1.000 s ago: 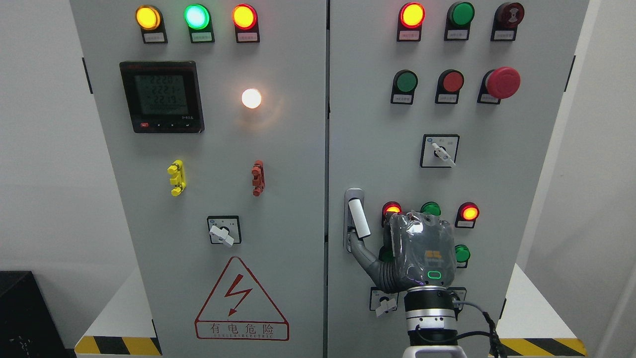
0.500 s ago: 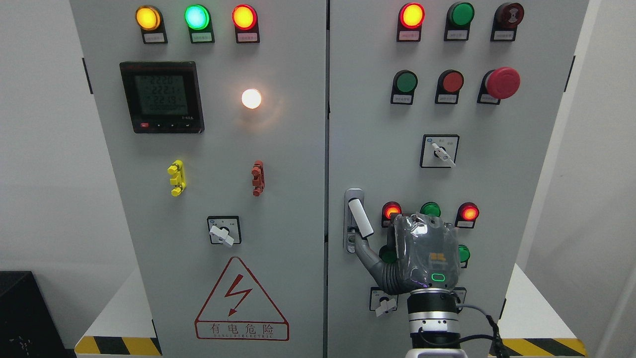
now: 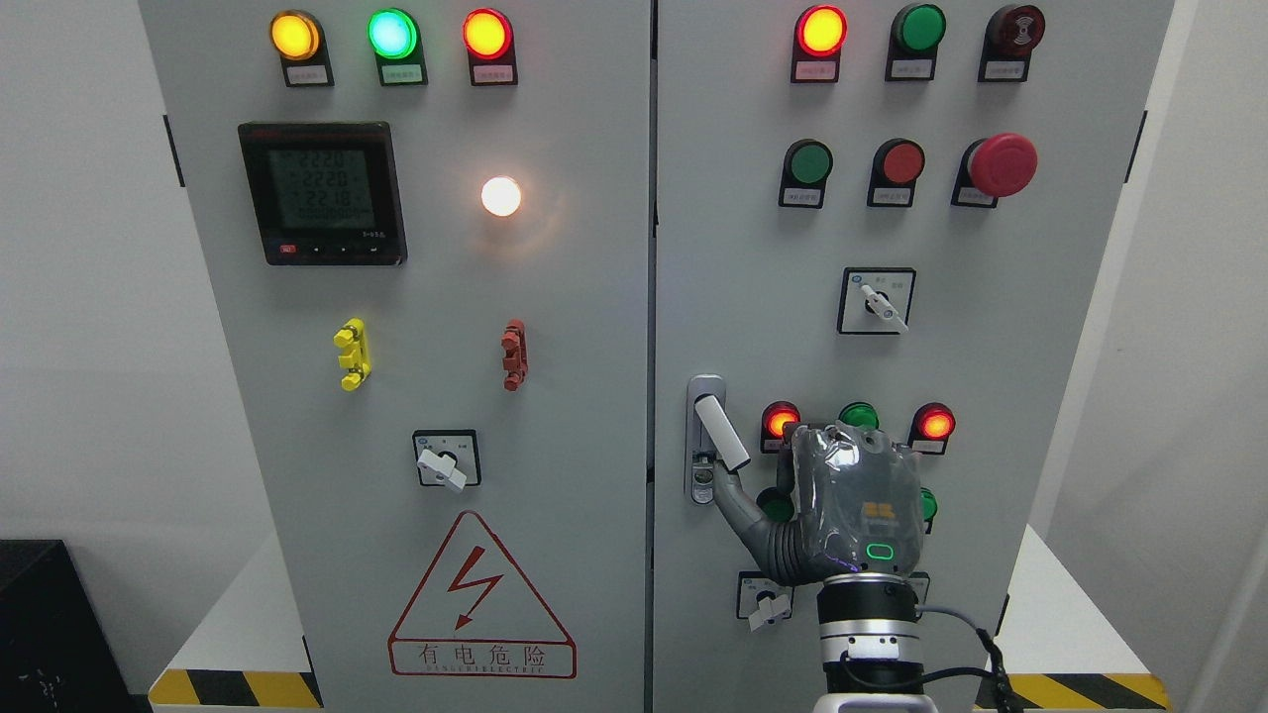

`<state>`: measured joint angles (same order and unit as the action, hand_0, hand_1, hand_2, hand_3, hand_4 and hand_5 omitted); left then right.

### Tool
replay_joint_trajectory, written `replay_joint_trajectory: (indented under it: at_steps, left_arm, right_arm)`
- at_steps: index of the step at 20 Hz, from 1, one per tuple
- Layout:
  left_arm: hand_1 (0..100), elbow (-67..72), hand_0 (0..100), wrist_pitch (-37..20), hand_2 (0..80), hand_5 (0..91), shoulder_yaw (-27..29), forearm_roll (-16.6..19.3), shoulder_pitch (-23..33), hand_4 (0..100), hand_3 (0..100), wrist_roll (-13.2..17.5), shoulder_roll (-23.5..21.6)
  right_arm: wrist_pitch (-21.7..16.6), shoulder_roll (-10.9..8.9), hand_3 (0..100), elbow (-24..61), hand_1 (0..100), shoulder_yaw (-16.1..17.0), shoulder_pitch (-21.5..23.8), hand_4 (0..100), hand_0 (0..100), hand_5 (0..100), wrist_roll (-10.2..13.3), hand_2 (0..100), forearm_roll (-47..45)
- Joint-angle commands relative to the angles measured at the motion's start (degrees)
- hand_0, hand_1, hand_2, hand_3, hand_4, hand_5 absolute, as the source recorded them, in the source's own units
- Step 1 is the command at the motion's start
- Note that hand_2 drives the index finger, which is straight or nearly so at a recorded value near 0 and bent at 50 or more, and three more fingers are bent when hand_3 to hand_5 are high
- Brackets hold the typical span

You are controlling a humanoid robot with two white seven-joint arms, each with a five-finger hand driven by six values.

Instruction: Release door handle

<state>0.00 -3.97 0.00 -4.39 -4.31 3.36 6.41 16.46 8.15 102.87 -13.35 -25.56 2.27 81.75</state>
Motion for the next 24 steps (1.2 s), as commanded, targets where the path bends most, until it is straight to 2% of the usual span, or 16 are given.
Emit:
replay_joint_trajectory:
  at_steps: [1,24]
  left_arm:
    - [0,-1.14,0,0.01,2.3,0.0,-1.23,0.0,0.0,1,9,-0.02,0.0]
    - [0,-1.14,0,0.01,2.2,0.0,-1.23,0.0,0.0,1,9,-0.02,0.0]
  right_arm:
    - [-0.11,0.02,100,0.67,34,0.69,-0.19,99,32,93,0.01,85,-0.02]
    - [-0.03,0.02,100,1.02,37,2.54,-1.24,99,30,93,-0.25,85,0.25]
